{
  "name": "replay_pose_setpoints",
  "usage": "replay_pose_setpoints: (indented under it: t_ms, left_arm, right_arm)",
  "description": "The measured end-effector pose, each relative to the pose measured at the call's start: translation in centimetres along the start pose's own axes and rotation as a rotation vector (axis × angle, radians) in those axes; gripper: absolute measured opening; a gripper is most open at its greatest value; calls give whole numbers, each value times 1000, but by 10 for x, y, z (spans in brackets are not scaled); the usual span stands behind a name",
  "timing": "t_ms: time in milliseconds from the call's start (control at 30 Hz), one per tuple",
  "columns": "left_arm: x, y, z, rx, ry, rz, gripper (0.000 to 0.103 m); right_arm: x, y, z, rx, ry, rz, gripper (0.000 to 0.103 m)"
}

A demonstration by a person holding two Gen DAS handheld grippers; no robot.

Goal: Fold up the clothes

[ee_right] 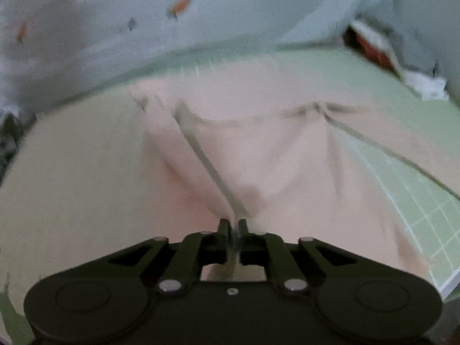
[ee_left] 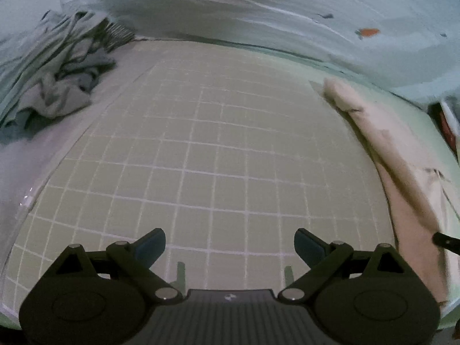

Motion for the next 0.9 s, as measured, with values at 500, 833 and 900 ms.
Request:
replay_pose_setpoints:
  t_ms: [500,833,900]
  left_arm:
    - [-2,49,17,-116,-52,-60,96]
    - [4,120,-4,-115,-15,-51,96]
    - [8,128,-12,-132,-10,-55,96]
  right_arm:
    - [-18,16,16,-141,-61,-72,52]
    - [-35,112,-39,43,80,-42,73]
    - [-31,136,-48,84,87,-6,74]
Point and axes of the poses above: each gripper's, at about its wrist camera, not at the fingertips, and x roughly the way its jaws point, y to its right, z to its underside, the point moved 6 cm from there along x, roughly the way its jaws point, and after that the axes turned 9 degrees about -z, right-handed, at the moved point
